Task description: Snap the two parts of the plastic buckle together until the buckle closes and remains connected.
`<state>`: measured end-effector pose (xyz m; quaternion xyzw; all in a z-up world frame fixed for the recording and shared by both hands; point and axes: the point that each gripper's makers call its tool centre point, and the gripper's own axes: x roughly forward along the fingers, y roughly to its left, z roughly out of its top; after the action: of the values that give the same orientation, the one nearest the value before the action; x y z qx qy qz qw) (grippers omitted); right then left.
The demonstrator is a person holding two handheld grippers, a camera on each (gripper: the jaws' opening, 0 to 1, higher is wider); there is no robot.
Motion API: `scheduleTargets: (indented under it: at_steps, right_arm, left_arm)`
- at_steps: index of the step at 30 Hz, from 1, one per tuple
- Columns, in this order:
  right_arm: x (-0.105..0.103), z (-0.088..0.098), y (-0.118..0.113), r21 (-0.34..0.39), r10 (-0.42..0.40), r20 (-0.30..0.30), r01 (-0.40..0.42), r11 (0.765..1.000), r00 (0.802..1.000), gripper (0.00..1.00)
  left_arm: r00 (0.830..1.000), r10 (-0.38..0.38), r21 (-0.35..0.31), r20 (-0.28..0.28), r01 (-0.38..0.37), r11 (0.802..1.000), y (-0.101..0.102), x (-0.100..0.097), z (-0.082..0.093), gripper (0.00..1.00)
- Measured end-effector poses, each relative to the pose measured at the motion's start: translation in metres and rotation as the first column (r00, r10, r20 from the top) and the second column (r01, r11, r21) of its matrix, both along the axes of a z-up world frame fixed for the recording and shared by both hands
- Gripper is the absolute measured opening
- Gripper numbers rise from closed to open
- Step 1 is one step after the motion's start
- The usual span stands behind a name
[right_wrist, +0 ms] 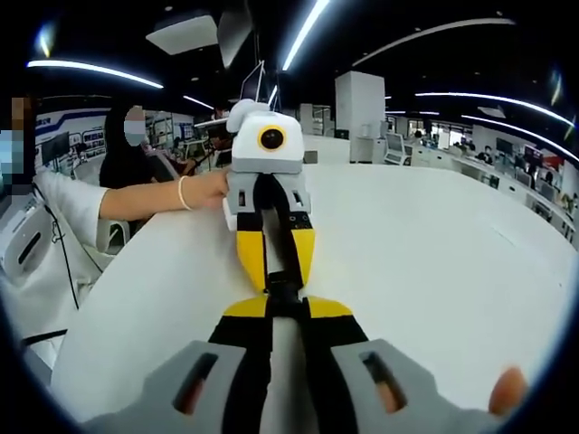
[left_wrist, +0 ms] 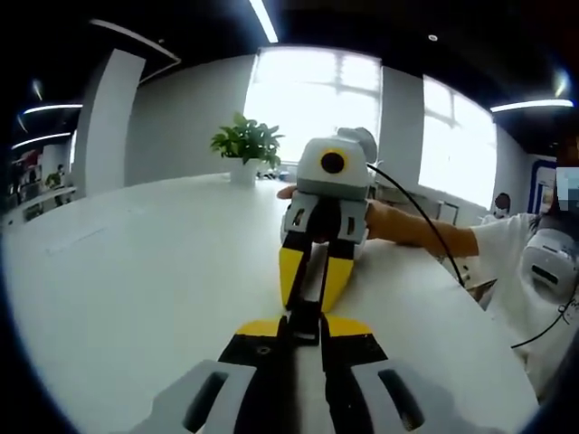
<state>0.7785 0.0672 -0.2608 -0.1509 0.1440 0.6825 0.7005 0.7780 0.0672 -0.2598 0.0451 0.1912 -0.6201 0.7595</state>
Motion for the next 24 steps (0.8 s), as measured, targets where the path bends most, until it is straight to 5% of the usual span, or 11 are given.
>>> scheduleTargets:
  at_steps: [14,18,24]
  right_arm:
    - [0.009,0.005,0.0,0.02,-0.016,0.009,0.016,1.0,1.0,0.12]
    - [0.023,0.007,-0.001,0.028,-0.063,0.019,0.062,0.998,0.998,0.12]
    - [0.057,0.006,-0.006,0.02,-0.203,0.022,0.202,0.979,0.979,0.26]
  left_arm:
    - [0.998,0.029,0.031,0.047,-0.03,0.999,0.01,0.013,0.001,0.13]
    - [0.997,0.056,0.037,0.06,-0.058,0.998,0.011,0.025,0.002,0.13]
    - [0.995,0.1,0.037,0.022,-0.101,0.994,0.01,0.039,0.004,0.14]
